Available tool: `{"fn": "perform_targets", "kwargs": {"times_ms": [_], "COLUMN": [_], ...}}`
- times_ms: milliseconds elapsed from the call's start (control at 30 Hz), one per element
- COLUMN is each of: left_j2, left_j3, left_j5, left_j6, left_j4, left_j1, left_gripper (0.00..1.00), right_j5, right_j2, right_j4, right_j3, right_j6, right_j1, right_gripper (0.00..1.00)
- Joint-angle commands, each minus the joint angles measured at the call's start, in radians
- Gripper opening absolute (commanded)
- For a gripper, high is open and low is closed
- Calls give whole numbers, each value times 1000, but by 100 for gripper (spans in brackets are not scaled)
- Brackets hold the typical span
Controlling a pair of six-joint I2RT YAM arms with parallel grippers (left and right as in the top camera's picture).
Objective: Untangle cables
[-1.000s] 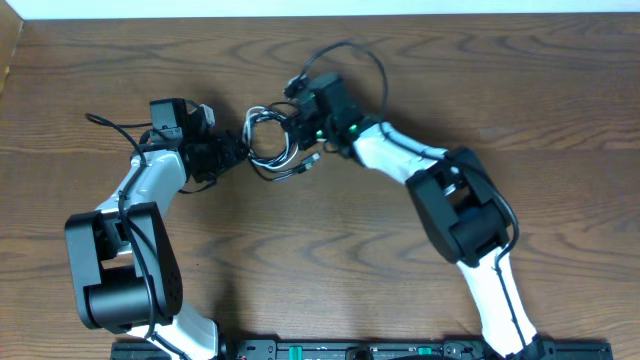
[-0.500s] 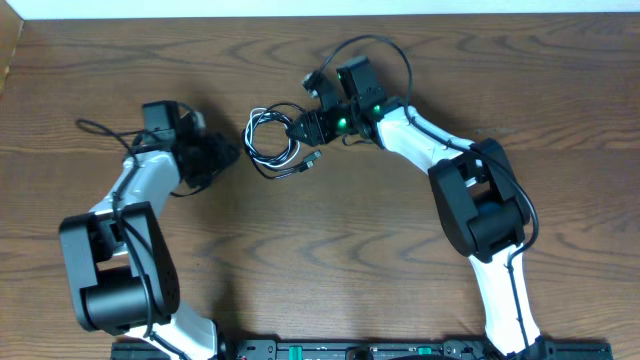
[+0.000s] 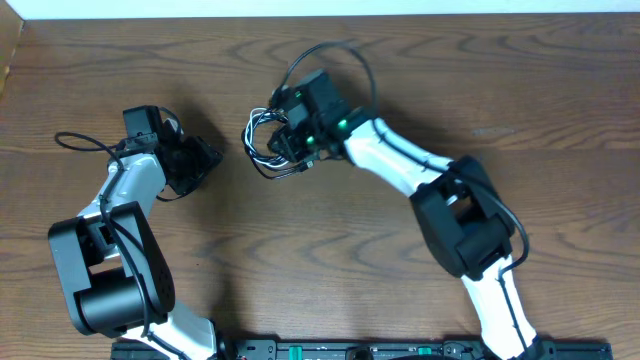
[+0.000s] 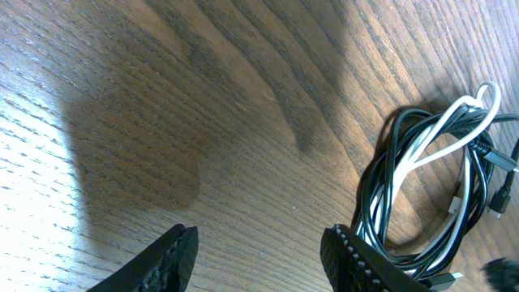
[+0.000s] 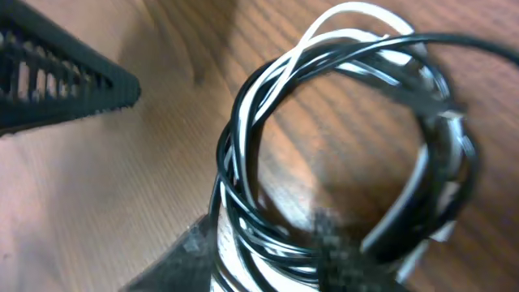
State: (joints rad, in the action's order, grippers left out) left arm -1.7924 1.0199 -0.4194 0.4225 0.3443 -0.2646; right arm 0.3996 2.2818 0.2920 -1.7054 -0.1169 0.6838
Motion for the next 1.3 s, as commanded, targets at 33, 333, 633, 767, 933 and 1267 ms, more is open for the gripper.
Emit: {"fn": "perform_targets", "kwargs": {"times_ms": [33, 333, 633, 767, 933, 1267], "left_j2": [-6, -6, -6, -6, -6, -6], "left_j3": [13, 13, 13, 13, 13, 13], "left_j5": [9, 9, 9, 9, 9, 9], "left_j6": [10, 10, 10, 10, 10, 10], "left_j4": [5, 5, 6, 6, 6, 5], "left_j1": [1, 1, 1, 1, 1, 1], "left_gripper": [53, 53, 53, 53, 53, 53], "right_j5": [-230, -251, -309, -319, -319, -319], "right_j2": [-19, -19, -10, 15, 46, 48], "right_j4": [39, 156, 154, 135, 98, 109], "right_j3": [-13, -13, -9, -5, -5, -6], "right_j6": [10, 9, 5, -2, -1, -1], "right_j1": [40, 42, 40, 40, 42, 39], "right_gripper": [13, 1, 1, 1, 1, 1]}}
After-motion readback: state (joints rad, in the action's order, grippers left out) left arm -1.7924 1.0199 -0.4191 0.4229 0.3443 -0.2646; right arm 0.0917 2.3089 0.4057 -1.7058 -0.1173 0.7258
